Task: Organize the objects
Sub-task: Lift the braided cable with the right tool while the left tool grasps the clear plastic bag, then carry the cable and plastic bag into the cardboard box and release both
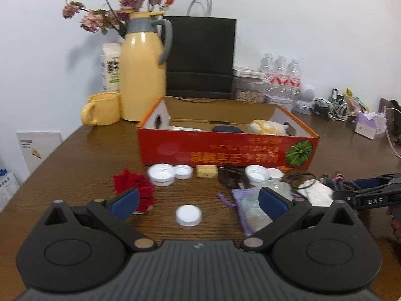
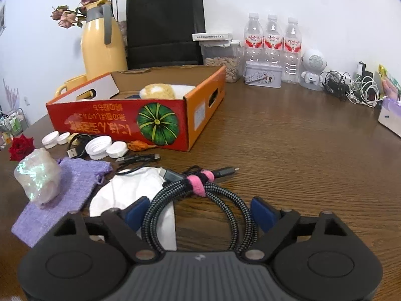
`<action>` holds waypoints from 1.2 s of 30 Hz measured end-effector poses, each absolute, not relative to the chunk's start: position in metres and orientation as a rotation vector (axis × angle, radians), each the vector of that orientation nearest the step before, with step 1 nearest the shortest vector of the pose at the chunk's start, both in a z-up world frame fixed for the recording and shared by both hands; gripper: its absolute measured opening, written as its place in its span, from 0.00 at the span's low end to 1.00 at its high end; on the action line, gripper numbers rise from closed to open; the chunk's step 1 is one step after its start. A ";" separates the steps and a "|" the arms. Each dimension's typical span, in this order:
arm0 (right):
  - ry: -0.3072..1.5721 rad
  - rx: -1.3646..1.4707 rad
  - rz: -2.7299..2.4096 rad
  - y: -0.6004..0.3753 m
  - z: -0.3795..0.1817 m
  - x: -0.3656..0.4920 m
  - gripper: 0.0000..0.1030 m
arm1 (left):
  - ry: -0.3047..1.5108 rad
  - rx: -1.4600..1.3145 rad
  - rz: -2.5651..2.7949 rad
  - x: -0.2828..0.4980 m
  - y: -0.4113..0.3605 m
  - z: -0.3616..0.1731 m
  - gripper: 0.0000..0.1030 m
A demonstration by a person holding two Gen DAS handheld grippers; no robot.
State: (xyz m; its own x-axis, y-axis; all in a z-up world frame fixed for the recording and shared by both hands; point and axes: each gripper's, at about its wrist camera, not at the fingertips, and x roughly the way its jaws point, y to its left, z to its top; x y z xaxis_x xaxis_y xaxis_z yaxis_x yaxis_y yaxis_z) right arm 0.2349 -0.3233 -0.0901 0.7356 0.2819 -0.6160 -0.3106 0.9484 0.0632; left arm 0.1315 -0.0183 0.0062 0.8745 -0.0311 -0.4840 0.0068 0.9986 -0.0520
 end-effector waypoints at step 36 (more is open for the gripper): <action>0.424 -0.083 0.267 -0.321 -0.069 0.195 0.81 | 0.578 -0.012 -0.150 0.173 -0.077 -0.020 0.48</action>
